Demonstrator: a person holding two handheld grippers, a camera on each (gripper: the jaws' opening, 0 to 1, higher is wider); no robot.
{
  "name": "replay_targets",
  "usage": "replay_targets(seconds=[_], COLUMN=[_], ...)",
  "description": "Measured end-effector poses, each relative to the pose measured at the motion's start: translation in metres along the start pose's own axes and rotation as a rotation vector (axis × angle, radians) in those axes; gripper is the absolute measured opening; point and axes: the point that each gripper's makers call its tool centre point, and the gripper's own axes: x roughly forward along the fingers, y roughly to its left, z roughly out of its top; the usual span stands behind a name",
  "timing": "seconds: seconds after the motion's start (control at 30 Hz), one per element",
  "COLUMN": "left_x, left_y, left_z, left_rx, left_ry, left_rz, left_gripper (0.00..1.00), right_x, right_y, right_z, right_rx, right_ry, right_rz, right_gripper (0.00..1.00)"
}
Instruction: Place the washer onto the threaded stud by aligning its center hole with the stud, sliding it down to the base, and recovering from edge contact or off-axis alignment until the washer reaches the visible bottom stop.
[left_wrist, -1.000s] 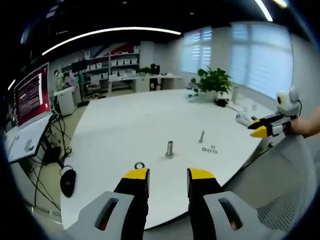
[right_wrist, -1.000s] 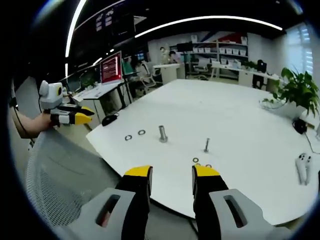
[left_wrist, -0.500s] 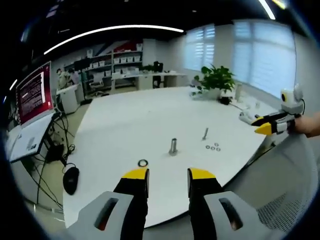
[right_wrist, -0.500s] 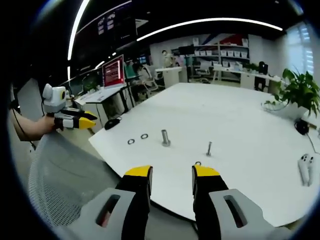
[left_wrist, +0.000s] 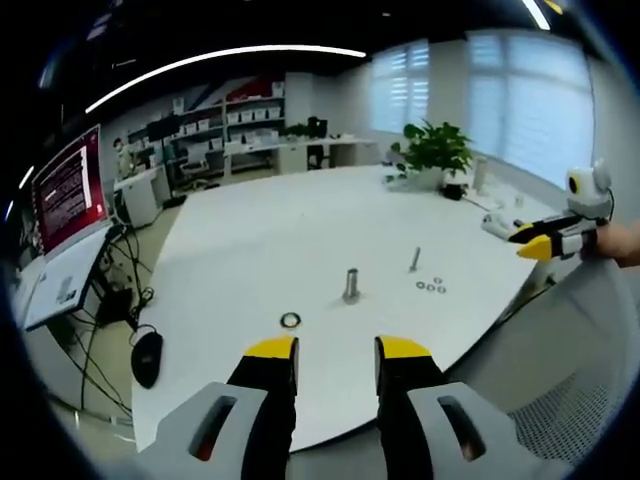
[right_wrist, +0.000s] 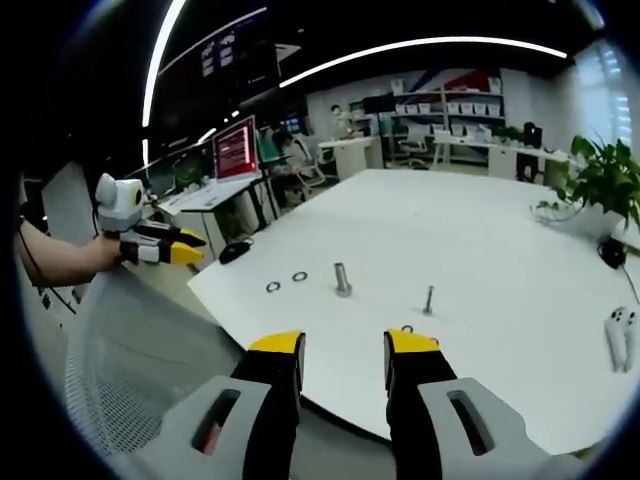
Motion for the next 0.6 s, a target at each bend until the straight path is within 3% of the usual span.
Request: replay_targets(seconds=[0.43,0.6], left_x=[-0.0006,0.0024], left_y=[0.003,-0.0008], left_z=[0.0007,-0.0056], left_rx=[0.011,0.028], left_ry=[-0.009,0.029], left_rz=[0.014,-0.001], left_gripper=[0.29,0.29], right_x=[0.0016,0.0001], right_y=[0.0013,0.0003], right_z=[-0.0034,-0.0017], right_rx=[-0.005,-0.003], right_ry=[0.018,0.003], right_rz=[0.009,0.002], right_gripper=[0.34,0.34])
